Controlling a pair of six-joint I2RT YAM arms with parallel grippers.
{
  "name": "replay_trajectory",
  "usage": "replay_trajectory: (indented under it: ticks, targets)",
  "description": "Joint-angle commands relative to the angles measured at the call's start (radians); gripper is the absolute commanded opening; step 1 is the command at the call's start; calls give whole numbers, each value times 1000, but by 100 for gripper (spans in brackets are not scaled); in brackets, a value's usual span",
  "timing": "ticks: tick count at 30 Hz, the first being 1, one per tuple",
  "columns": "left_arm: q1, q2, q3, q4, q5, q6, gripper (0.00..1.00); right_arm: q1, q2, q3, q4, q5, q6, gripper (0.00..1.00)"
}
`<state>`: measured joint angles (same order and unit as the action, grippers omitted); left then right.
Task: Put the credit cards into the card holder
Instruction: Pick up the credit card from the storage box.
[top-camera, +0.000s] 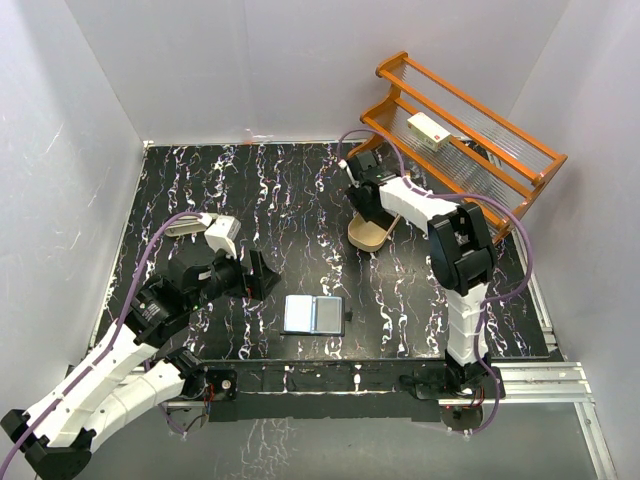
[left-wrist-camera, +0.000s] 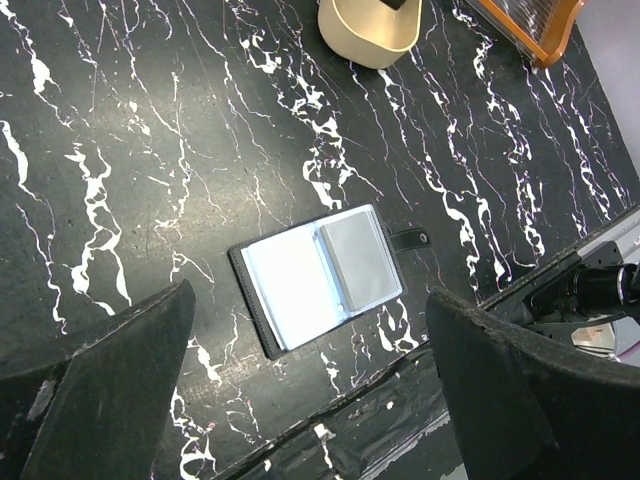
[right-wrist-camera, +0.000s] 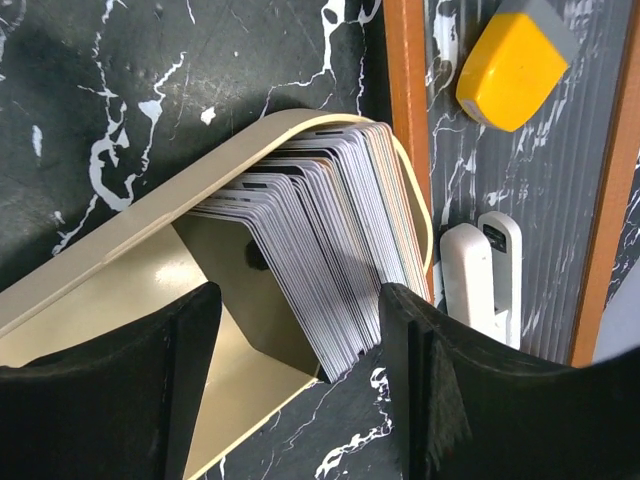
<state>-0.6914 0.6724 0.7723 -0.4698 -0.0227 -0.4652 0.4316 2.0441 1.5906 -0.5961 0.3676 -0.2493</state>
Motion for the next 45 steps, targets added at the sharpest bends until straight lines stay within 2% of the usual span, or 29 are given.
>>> replay_trajectory:
  ticks: [1, 3, 10, 16, 27, 38, 45]
  targets:
    - [-3, -16, 5, -8, -12, 19, 99, -8, 19, 60, -1, 74, -31, 63]
    - [-3, -20, 2, -6, -15, 19, 99, -12, 28, 65, 5, 101, -24, 62]
    - [-3, -18, 3, -9, -13, 20, 98, -13, 42, 89, -2, 140, -25, 50]
    - [-3, -22, 2, -7, -17, 22, 98, -14, 38, 107, -8, 159, -18, 46]
    - [-3, -17, 5, -15, -32, 29, 99, -13, 25, 116, -28, 168, -4, 25]
    - [-3, -22, 5, -18, -37, 30, 99, -13, -16, 106, -58, 181, 3, 20]
    - [-4, -22, 1, -19, -44, 32, 98, -12, -29, 113, -96, 163, 19, 13]
